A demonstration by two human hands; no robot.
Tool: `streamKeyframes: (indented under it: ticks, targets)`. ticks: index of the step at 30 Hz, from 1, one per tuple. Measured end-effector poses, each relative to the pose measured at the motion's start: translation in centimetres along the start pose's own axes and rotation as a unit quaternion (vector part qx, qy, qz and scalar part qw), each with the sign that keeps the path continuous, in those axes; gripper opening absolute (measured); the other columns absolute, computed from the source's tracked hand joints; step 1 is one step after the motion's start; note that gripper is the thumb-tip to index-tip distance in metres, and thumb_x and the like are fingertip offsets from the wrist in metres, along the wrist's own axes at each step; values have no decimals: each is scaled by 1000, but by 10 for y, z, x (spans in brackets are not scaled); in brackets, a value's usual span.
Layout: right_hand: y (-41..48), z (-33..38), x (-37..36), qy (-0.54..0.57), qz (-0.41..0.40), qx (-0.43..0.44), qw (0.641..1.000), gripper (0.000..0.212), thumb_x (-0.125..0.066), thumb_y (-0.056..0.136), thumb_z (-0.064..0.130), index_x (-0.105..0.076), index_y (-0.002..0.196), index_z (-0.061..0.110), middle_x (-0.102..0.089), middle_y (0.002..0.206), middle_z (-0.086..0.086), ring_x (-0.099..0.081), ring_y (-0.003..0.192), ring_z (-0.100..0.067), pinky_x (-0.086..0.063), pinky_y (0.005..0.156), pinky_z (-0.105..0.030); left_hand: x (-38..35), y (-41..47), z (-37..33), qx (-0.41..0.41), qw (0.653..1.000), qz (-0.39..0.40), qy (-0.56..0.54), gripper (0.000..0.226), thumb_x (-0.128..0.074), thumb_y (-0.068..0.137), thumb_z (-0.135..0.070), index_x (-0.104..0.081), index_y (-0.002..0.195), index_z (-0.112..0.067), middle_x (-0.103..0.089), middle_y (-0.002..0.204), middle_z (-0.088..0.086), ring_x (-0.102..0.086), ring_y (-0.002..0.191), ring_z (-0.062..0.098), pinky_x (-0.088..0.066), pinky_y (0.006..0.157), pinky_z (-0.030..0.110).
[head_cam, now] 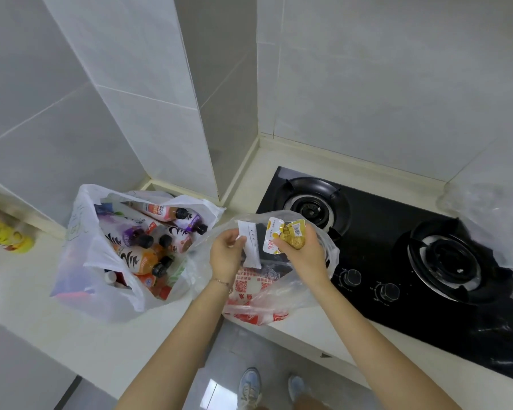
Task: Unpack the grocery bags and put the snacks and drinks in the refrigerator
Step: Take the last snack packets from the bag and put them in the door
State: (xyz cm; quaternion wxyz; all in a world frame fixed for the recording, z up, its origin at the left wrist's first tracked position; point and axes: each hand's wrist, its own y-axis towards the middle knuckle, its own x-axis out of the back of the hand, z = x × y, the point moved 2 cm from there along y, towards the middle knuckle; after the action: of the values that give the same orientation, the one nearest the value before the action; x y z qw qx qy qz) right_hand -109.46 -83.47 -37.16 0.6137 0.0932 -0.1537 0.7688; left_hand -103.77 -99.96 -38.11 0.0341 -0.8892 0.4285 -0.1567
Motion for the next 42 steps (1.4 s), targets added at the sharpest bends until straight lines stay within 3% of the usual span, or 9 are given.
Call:
streamKeyframes:
  ticks: [4,7,10,14,17,21,24,30,42]
  targets:
    - [3,6,8,21,38,23,999,44,-79,78,22,-49,110,26,-63,97,13,-62,90,-4,-54,77,-30,2,-17,-8,-13,998,-47,-26,12,-57,93,-3,-67,99,-4,-67,88,-1,-61,67,-5,-46,56,7]
    - [5,9,18,28,96,47,994,46,-80,77,19,-50,110,26,-63,98,12,-63,92,-7,-54,78,-31,3,-35,-9,-8,996,-87,-34,13,-58,93,-7,-69,101,-6,-70,90,1,-62,73,7,-49,62,16]
    - [2,15,29,16,160,75,984,47,-81,75,15,-50,109,25,-62,97,13,-62,90,-5,-52,75,-22,4,-63,-12,1,989,-136,-55,13,-59,92,-11,-70,100,-10,-69,90,-2,-61,80,11,-53,79,32]
    - [-15,19,35,0,250,91,964,49,-80,74,10,-49,111,22,-62,102,10,-61,92,-4,-51,73,-12,14,-120,-14,8,973,-216,-87,12,-56,94,-16,-65,102,-13,-67,93,0,-63,85,14,-55,82,35]
    - [-43,23,24,11,317,83,945,57,-83,68,18,-51,115,21,-63,107,5,-63,99,-12,-57,81,-34,28,-165,-8,39,955,-267,-119,20,-53,97,-20,-57,114,-10,-62,105,7,-64,93,23,-60,74,33]
    - [-97,36,6,17,400,92,912,44,-82,74,16,-54,108,16,-66,93,9,-66,80,-2,-56,69,-24,50,-227,0,40,932,-331,-142,14,-51,99,-18,-56,107,-8,-61,97,4,-65,84,20,-56,59,23]
    - [-140,39,-9,21,469,101,877,40,-81,76,15,-54,104,15,-69,91,4,-69,79,-7,-54,56,-21,68,-279,13,50,901,-396,-173,17,-53,97,-19,-60,106,-5,-62,90,6,-61,78,18,-57,61,29]
    - [-244,45,-31,1,582,141,801,37,-83,73,23,-55,96,24,-71,92,5,-70,85,-13,-60,68,-35,102,-398,41,47,825,-531,-187,16,-59,94,-18,-63,103,-6,-62,92,6,-59,78,14,-56,61,29]
    - [-486,26,17,0,732,195,653,40,-82,75,21,-54,102,17,-71,92,4,-72,77,-11,-57,62,-26,90,-663,72,59,670,-715,-189,17,-64,92,-21,-65,105,-11,-67,99,6,-65,78,16,-55,58,25]
